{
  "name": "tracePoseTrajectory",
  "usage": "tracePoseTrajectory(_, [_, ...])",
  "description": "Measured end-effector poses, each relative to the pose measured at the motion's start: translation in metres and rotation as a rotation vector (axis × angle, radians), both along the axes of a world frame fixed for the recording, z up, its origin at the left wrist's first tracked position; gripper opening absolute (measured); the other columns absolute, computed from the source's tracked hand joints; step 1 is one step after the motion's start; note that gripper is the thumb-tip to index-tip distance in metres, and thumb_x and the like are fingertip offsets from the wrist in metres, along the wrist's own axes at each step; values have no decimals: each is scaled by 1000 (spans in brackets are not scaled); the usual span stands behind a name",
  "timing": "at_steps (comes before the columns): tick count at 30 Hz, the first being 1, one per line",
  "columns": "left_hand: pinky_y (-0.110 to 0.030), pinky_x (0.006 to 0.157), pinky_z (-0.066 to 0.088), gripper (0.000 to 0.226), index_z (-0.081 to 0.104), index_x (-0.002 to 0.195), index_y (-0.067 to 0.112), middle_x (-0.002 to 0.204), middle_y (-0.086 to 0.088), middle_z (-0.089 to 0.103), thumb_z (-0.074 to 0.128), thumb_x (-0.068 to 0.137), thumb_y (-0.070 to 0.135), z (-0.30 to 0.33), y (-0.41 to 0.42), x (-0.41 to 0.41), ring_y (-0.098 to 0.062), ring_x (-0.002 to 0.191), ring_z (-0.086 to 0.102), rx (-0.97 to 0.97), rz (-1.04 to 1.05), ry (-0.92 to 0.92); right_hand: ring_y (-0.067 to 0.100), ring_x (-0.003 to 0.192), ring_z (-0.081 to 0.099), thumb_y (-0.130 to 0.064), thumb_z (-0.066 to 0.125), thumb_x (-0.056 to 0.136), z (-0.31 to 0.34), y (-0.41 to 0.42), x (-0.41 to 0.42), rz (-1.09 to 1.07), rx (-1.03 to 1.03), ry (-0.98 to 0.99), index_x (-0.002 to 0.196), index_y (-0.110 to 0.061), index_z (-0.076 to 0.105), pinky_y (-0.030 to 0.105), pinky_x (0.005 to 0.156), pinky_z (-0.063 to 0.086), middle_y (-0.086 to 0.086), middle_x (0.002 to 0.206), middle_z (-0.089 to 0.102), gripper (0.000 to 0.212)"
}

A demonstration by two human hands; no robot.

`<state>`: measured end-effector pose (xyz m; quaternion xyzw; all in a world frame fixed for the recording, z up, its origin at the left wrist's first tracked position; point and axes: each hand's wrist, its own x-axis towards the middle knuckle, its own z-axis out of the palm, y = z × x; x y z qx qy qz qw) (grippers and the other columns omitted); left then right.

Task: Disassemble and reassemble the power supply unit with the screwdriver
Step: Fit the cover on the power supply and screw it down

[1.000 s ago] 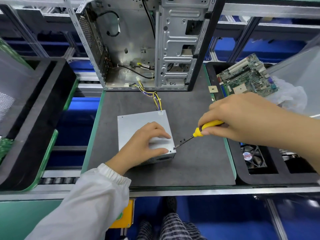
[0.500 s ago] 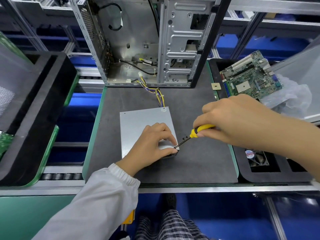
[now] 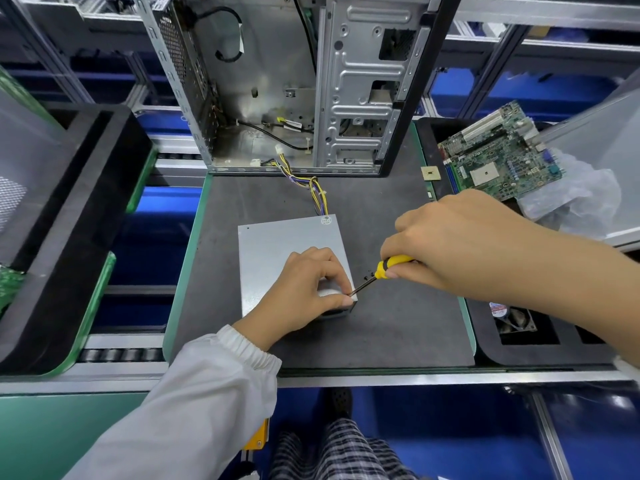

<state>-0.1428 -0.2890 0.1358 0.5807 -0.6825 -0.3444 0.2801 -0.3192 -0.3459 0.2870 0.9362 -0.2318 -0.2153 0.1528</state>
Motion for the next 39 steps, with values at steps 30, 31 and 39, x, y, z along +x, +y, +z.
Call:
tracePoseTrajectory(30, [-22,87,30,7,75,80,20,92,9,62,82,78,23,4,3,-1,-7,91,53,-34,-1,-47,18,71,41,-57,35,92,12,-12,-6,-35,87,-92,103,-35,54,28,53,27,-9,74,35,31])
tracePoseTrajectory(31, [-21,86,30,7,75,80,20,92,9,61,82,78,23,4,3,-1,-7,91,52,-35,2,-50,18,70,40,-57,36,92,11,-12,-6,-35,90,-96,102,-35,55,28,51,26,-9,74,35,31])
tracePoseTrajectory(39, [-18,88,31,8,75,80,23,95,11,56,83,77,24,4,3,-1,-8,95,51,-3,16,-47,21,70,44,-57,37,93,3,-13,-3,-21,124,-111,103,-35,56,27,47,18,-9,75,36,31])
